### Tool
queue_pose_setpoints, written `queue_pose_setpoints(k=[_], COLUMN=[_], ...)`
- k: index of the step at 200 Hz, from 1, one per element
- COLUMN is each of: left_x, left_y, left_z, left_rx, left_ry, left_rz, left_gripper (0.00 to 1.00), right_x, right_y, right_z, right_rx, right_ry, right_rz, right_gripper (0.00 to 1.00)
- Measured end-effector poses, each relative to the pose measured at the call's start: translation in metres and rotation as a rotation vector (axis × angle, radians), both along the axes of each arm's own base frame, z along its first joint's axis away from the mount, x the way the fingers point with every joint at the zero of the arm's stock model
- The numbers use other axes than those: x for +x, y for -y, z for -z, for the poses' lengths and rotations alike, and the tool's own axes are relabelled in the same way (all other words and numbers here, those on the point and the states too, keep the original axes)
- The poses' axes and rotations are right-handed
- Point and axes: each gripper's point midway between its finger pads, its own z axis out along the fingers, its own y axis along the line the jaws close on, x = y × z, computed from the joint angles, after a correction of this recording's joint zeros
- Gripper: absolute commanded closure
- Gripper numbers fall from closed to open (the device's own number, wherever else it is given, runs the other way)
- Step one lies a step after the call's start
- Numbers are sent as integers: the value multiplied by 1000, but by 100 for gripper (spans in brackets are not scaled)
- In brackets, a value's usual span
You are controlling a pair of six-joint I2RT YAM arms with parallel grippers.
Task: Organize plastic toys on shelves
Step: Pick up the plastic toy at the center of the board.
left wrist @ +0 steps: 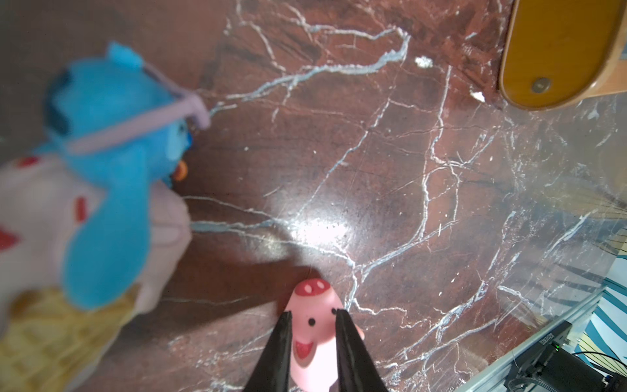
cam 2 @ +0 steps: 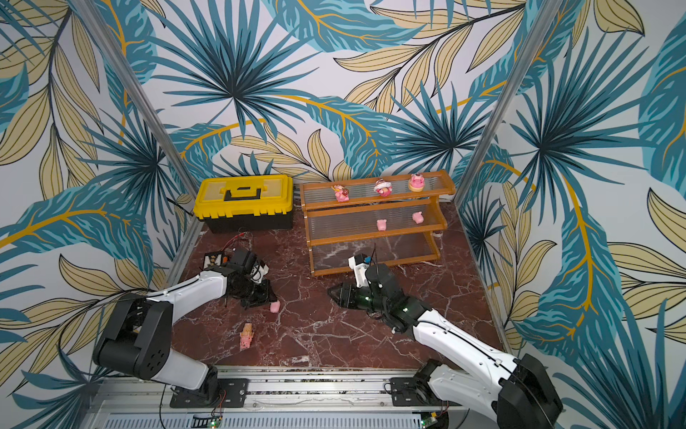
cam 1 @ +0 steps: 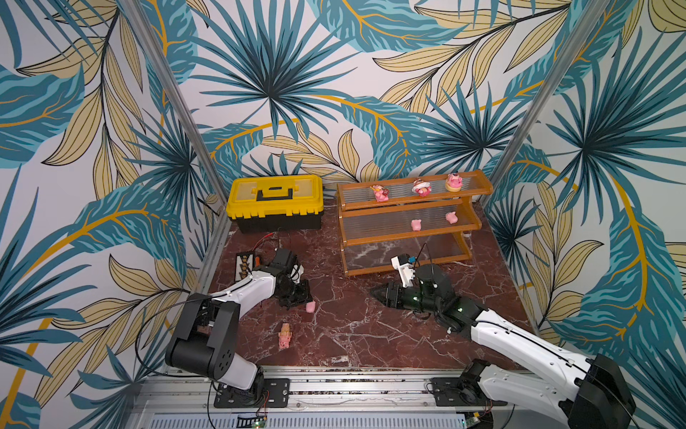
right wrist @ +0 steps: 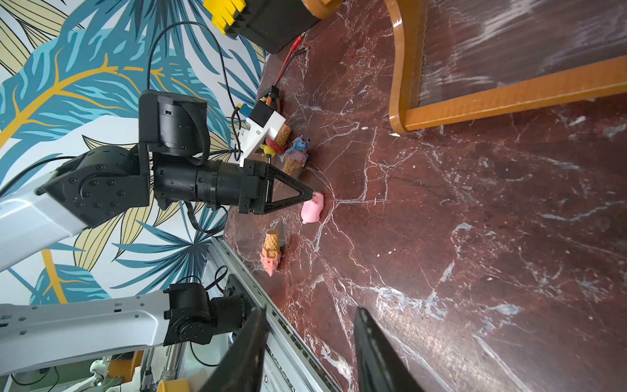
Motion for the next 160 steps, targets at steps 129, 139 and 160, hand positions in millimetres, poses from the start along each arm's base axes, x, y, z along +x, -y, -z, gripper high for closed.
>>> queue_pose_setpoints(k=[129,139,160], left_x=[-7,-8,-19], left_y=[14,16,26], left_z=[-90,-118,-162], left_rx=[-297,-360,-483], left_ry=[193,255,303], left_rz=[-267,-306,-380], left_gripper=[100,100,100], right_x=[-4,-8,-19], right_y=[-11,-15,-26], right_z=[-18,-31,-68], right_rx=[-5,4,7], right_ry=[100,164,369], right_rz=[-37,-62,-147], right_gripper=[56,56,53])
